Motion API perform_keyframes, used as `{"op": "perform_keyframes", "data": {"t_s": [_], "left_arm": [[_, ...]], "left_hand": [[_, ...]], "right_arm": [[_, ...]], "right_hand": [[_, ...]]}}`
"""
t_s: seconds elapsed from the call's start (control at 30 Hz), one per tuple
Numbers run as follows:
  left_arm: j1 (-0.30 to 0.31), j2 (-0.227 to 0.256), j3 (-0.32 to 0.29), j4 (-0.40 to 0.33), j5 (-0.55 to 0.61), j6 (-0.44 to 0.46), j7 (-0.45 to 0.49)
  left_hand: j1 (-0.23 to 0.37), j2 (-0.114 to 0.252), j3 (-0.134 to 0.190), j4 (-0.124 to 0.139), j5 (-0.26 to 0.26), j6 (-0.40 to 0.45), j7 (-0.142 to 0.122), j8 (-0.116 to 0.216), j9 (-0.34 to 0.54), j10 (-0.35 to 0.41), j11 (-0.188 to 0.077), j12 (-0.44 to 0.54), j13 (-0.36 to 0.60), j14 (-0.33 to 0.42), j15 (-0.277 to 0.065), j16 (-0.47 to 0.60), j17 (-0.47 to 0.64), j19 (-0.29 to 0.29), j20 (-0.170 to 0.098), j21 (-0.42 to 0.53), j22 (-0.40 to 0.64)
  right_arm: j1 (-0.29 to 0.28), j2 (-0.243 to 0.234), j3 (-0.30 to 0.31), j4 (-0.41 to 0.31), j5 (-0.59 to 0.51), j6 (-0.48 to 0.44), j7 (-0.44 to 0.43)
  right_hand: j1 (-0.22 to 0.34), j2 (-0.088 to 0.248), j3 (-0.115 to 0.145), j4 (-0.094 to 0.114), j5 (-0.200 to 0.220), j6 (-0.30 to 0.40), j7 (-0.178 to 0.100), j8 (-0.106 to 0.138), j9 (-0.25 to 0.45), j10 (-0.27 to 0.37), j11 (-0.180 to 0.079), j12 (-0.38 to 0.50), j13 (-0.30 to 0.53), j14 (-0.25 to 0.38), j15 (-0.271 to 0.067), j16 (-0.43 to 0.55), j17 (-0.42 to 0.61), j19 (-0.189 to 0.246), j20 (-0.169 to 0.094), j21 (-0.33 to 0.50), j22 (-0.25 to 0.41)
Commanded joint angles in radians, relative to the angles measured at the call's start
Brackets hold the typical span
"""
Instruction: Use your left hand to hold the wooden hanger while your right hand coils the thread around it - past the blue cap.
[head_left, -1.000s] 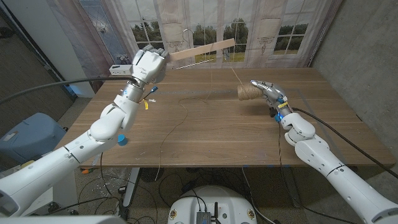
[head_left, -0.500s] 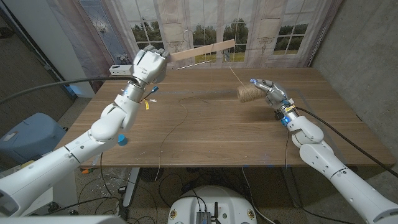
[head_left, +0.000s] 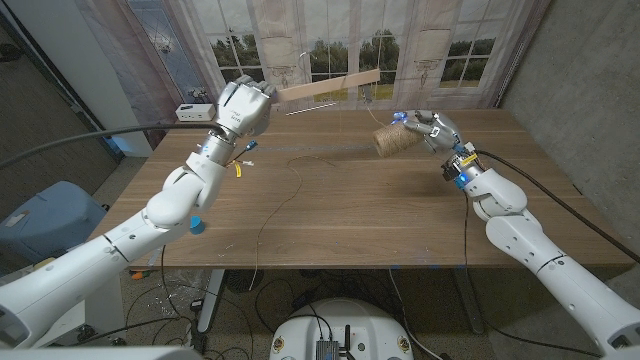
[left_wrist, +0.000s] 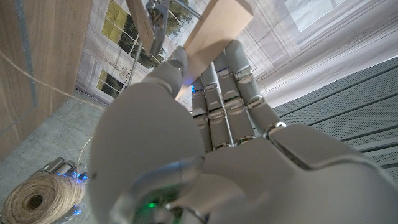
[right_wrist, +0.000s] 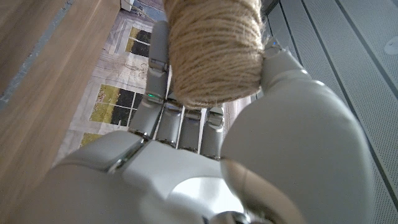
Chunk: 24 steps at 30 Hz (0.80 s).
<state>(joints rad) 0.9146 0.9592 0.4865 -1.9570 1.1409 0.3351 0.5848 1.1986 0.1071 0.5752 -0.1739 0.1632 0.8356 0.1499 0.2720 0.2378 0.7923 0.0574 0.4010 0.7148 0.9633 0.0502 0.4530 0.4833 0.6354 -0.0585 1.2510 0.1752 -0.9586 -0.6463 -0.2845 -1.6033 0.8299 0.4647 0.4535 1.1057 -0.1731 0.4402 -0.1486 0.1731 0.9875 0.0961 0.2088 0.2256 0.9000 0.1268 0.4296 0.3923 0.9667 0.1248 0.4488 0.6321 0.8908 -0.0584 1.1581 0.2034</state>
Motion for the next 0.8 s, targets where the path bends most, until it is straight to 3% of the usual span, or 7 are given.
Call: {"op": "perform_keyframes", "data": {"t_s": [0.03, 0.23, 0.47, 0.8], "left_arm": [[0.001, 0.022, 0.005, -0.013, 0.011, -0.029, -0.027], [0.005, 0.026, 0.007, -0.016, 0.013, -0.043, -0.040], [0.007, 0.029, 0.013, -0.015, 0.018, -0.062, -0.046], [0.019, 0.031, 0.006, -0.015, 0.009, -0.072, -0.044]], "left_hand": [[-0.015, 0.034, 0.066, 0.017, 0.015, 0.112, -0.103, 0.006, 0.198, 0.155, -0.146, 0.002, 0.018, 0.217, -0.278, -0.001, 0.197, 0.003, -0.102, 0.006, 0.001], [-0.015, 0.034, 0.066, 0.017, 0.015, 0.113, -0.104, 0.005, 0.199, 0.156, -0.145, 0.000, 0.017, 0.217, -0.278, -0.002, 0.198, 0.003, -0.102, 0.007, 0.001], [-0.015, 0.034, 0.066, 0.017, 0.015, 0.114, -0.103, 0.003, 0.200, 0.156, -0.145, -0.001, 0.021, 0.216, -0.278, -0.005, 0.197, 0.002, -0.103, 0.007, 0.001], [-0.016, 0.034, 0.066, 0.018, 0.016, 0.116, -0.103, 0.002, 0.202, 0.159, -0.143, -0.003, 0.020, 0.217, -0.278, -0.005, 0.199, 0.001, -0.102, 0.008, 0.001]], "right_arm": [[0.100, -0.050, -0.031, -0.074, -0.082, -0.047, 0.016], [0.172, -0.042, -0.061, -0.071, -0.103, -0.062, 0.038], [0.240, -0.001, -0.093, -0.057, -0.136, -0.077, 0.005], [0.372, 0.068, -0.149, 0.048, -0.170, -0.080, 0.038]], "right_hand": [[0.321, 0.325, 0.007, 0.001, -0.001, 0.004, -0.006, -0.004, 0.005, -0.004, 0.000, 0.005, 0.002, 0.264, -0.350, 0.000, 0.039, -0.064, -0.146, 0.012, 0.001], [0.321, 0.325, 0.008, 0.000, -0.001, 0.003, -0.007, -0.003, 0.006, -0.003, -0.002, 0.006, 0.003, 0.264, -0.350, -0.002, 0.043, -0.068, -0.146, 0.018, 0.000], [0.321, 0.326, 0.009, 0.000, -0.001, 0.003, -0.007, -0.003, 0.007, -0.004, -0.001, 0.005, 0.004, 0.262, -0.350, -0.007, 0.042, -0.071, -0.145, 0.024, -0.002], [0.318, 0.327, 0.011, 0.002, -0.001, 0.001, -0.010, -0.003, 0.007, -0.006, -0.006, 0.004, 0.006, 0.263, -0.349, -0.011, 0.044, -0.079, -0.145, 0.031, -0.004]]}}
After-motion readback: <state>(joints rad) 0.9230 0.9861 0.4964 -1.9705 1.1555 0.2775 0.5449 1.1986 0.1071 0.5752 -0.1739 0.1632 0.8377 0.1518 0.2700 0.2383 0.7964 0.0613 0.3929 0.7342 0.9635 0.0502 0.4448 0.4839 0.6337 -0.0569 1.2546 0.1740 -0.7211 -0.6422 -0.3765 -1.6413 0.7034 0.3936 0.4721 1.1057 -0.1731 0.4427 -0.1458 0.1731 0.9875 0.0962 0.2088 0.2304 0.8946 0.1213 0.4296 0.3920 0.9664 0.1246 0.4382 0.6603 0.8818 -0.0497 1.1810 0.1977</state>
